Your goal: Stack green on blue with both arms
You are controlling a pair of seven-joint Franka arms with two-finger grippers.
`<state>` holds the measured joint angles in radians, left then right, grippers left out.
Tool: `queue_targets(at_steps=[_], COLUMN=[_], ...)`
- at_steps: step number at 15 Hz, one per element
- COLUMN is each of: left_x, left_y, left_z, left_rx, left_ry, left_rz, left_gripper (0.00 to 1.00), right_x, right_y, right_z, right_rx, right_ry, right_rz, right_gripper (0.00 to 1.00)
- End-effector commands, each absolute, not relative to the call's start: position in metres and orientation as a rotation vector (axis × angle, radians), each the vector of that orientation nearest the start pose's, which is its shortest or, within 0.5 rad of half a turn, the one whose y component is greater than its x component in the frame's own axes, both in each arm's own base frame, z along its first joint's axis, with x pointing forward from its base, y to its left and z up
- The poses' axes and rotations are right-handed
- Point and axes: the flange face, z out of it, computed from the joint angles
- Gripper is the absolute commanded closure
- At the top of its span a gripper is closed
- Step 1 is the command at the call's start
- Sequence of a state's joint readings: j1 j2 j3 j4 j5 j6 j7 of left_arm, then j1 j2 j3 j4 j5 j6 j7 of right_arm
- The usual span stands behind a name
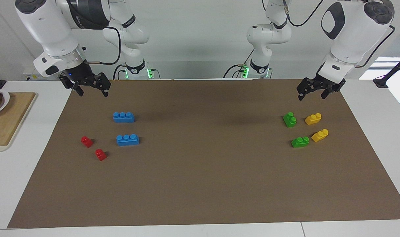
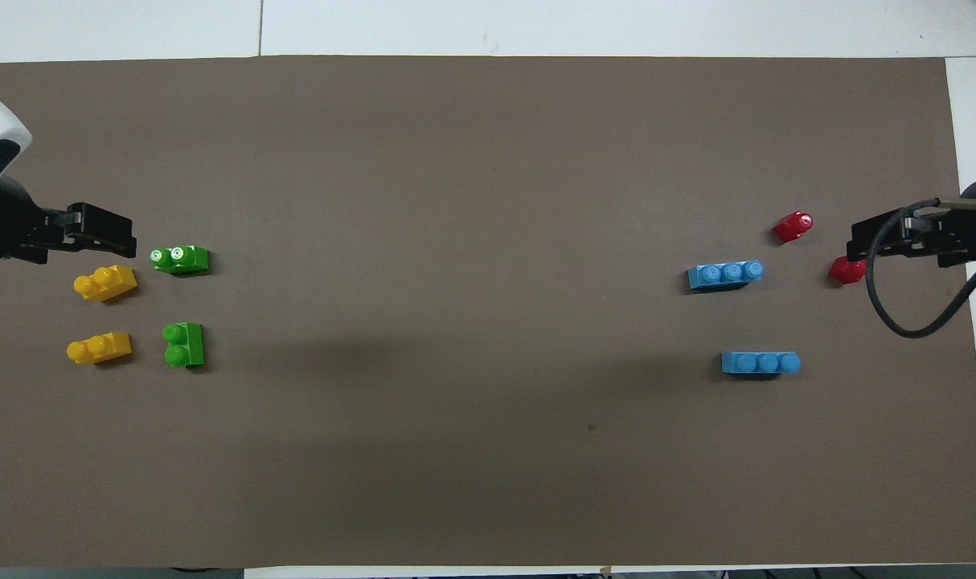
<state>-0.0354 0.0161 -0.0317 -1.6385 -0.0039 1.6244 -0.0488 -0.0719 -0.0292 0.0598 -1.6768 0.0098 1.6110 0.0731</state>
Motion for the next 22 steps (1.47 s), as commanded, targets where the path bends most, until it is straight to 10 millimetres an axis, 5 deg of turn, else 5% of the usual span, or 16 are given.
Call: queue_targets(at_steps=[1, 6, 9, 14, 22], left_x=[0.564, 0.563, 0.557, 0.532, 0.514], left_y=[-0.037, -0.036, -0.032, 0.002, 0.014], left_z=[0.589, 0.59, 0.579, 0.531, 0.455], left_rx=[-3.147, -3.148, -3.145, -3.144, -3.139], left_ry=[0.011, -0.001, -0.003, -0.089, -0.048], left_rz=[0.032, 0.032, 0.054, -0.031, 0.053], left_gripper=[0.0, 0.0, 0.0, 0.0, 0.0], right_x=[0.543, 0.547, 0.551, 0.564, 0.589], right_y=[-0.008, -0.01, -0.009, -0.021, -0.036], right_z=[0.6, 0.597, 0.591, 0.562, 0.5], right_rx=[-3.157, -3.144, -3.064, -2.923, -2.393], right_ry=[0.091, 0.235, 0.668, 1.061, 1.757], right_rz=[0.043, -0.006, -0.025, -0.002, 0.217], right_gripper=[0.0, 0.0, 0.0, 0.0, 0.0])
